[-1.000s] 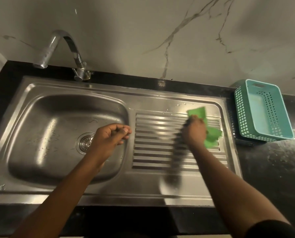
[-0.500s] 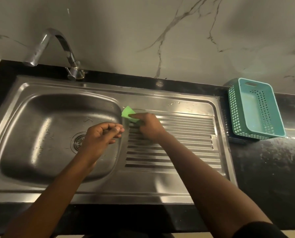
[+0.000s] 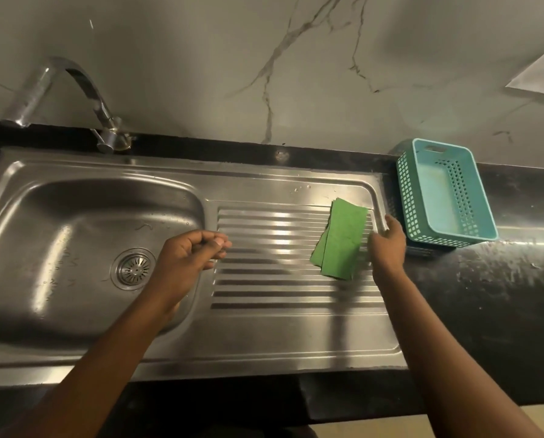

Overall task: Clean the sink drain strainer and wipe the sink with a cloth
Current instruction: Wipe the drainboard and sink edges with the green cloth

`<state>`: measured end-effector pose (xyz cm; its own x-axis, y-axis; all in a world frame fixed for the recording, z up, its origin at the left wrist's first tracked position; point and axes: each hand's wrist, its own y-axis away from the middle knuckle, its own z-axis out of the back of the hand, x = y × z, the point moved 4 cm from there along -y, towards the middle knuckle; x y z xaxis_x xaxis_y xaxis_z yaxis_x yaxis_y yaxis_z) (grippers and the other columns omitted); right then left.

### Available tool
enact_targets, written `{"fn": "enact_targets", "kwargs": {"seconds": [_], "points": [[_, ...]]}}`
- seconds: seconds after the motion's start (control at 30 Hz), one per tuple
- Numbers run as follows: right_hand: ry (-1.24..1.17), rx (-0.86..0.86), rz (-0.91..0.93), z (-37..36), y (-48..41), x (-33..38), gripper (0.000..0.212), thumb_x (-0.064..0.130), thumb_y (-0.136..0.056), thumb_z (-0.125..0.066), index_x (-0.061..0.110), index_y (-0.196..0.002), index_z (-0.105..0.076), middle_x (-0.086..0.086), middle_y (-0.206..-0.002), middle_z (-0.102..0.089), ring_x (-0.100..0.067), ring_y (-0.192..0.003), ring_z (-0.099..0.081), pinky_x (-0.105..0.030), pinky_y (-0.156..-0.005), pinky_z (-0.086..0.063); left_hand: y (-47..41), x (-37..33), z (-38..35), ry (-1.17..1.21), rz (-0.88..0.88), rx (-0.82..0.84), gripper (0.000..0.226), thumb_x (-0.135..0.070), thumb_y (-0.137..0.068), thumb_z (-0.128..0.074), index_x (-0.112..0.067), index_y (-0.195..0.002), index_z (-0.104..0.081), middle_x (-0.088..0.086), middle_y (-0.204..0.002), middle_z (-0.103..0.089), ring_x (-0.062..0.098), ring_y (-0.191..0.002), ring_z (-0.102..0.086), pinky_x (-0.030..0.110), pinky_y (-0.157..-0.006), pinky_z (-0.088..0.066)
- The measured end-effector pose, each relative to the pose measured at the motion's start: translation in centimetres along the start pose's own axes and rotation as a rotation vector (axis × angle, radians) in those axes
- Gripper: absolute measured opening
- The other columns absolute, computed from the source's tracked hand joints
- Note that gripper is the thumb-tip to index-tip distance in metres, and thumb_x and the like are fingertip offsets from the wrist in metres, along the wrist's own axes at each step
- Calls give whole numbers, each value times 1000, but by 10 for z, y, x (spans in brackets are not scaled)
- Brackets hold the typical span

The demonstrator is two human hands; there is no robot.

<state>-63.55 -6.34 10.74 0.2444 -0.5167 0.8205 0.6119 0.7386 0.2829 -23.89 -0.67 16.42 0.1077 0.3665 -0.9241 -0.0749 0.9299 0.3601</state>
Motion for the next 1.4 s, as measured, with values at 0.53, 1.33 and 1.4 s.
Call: {"fn": "enact_targets", "kwargs": {"seconds": [0.53, 1.33, 1.4], "points": [[852, 269, 590, -142, 72, 3, 61, 31, -110, -25, 3, -164, -20, -19, -171, -20, -34, -160, -16, -47, -131, -14, -3, 7, 13, 2, 49, 14, 18, -14, -103, -63, -11, -111, -78, 4, -106, -82, 24, -104, -76, 41, -95, -59], [1108, 171, 539, -19, -27, -12, 57, 17, -103, -47, 4, -157, -34, -20, -163, -39, -38, -146, -45, -50, -117, -40, -7, 9, 15, 8, 32, -13, 19, -15, -102, -63, -12, -113, -78, 3, -107, -82, 22, -104, -77, 45, -97, -58], [1108, 163, 496, -28, -31, -6, 63, 15, -99, -53, 1, -157, -32, -21, -164, -36, -39, -147, -42, -49, -119, -37, -5, 10, 19, 22, 29, -14, 19, -15, -102, -63, -12, -112, -78, 2, -107, -83, 20, -103, -77, 42, -96, -59]]}}
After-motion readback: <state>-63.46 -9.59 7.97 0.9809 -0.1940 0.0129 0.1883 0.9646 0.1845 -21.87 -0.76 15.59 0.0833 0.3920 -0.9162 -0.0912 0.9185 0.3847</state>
